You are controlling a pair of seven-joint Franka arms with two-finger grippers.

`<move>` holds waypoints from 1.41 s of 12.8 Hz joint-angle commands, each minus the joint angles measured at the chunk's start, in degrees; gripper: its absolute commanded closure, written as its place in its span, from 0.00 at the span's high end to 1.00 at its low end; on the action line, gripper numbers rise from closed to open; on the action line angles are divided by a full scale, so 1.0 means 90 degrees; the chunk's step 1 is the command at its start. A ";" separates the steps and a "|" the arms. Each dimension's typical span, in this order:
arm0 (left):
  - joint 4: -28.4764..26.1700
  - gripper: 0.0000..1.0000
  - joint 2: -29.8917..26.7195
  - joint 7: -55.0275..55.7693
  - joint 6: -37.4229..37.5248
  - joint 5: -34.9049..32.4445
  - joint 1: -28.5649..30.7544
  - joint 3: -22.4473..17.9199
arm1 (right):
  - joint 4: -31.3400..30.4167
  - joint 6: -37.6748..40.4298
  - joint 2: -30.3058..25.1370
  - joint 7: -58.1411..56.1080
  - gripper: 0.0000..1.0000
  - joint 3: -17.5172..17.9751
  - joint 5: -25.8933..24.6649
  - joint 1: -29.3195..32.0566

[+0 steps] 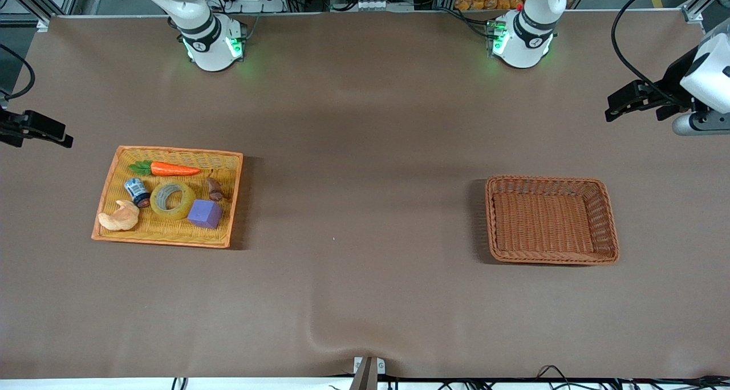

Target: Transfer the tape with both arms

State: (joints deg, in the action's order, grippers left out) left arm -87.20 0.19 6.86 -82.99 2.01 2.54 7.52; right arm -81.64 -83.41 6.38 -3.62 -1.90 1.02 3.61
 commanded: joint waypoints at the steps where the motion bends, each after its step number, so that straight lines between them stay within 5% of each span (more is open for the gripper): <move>1: 0.0069 1.00 -0.0059 -0.0030 0.0032 -0.0048 -0.0009 0.0033 | -0.0030 0.0069 -0.0054 -0.0047 1.00 0.0113 -0.0016 0.0106; 18: 0.0050 1.00 -0.0060 0.0077 0.0071 0.0165 0.0069 -0.0044 | -0.0001 0.0049 -0.0025 0.0080 1.00 0.0123 -0.0074 -0.0070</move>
State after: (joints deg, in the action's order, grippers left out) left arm -86.94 0.05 6.95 -83.04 2.15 2.55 7.48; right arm -81.68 -83.35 6.38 -3.58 -0.94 0.93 2.93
